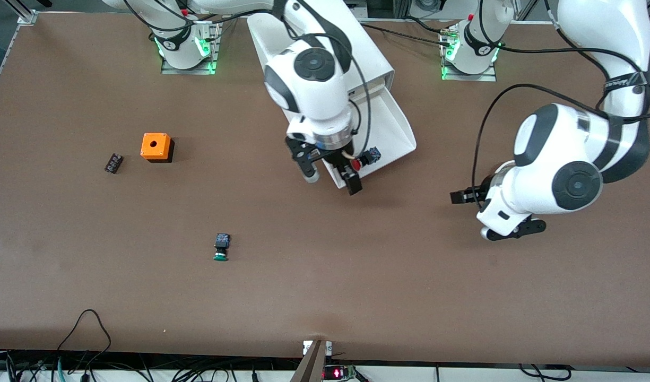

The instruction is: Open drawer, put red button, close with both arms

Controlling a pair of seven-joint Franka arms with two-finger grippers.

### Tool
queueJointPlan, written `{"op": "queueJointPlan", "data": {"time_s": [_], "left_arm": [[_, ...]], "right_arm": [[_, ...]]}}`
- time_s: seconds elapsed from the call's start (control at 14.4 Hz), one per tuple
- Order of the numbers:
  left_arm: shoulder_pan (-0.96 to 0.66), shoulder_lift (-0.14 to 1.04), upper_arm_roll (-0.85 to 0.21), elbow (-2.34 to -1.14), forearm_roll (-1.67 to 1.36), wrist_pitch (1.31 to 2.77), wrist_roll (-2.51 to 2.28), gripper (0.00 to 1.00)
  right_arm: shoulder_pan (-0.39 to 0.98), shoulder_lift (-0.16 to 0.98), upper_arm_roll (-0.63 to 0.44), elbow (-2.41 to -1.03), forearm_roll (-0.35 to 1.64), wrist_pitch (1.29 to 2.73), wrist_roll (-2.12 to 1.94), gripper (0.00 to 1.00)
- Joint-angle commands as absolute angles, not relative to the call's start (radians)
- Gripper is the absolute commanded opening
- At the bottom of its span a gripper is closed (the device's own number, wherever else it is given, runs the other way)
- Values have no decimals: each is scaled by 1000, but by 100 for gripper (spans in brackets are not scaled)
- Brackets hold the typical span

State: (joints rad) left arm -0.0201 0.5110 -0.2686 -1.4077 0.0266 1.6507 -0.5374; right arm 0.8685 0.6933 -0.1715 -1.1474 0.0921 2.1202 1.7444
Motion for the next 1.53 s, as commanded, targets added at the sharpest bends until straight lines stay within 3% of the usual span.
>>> {"op": "queueJointPlan", "data": {"time_s": [0.0, 0.21, 0.42, 0.56, 0.9, 1.25, 1.46], "left_arm": [[-20, 466, -314, -1538, 11, 1782, -723, 100], [-20, 457, -400, -1658, 23, 1967, -941, 100], [-64, 457, -422, -1724, 25, 2091, -1066, 100], [-110, 457, -422, -1755, 81, 2102, -1156, 100], [-193, 474, -425, -1789, 230, 2114, -1276, 100], [-181, 474, -526, -1825, 216, 2097, -1267, 100], [-181, 476, -587, -1856, 215, 2095, -1269, 100]], "right_arm": [[778, 628, -167, -1170, 141, 2015, 1440, 100], [652, 574, -170, -1181, 167, 1933, 1196, 100], [548, 502, -170, -1267, 184, 1891, 952, 100], [493, 433, -176, -1363, 184, 1896, 798, 100], [480, 284, -317, -1595, 178, 1936, 419, 100], [480, 189, -445, -1700, 147, 1922, 99, 100], [485, 135, -442, -1700, 16, 1878, 84, 100]]}}
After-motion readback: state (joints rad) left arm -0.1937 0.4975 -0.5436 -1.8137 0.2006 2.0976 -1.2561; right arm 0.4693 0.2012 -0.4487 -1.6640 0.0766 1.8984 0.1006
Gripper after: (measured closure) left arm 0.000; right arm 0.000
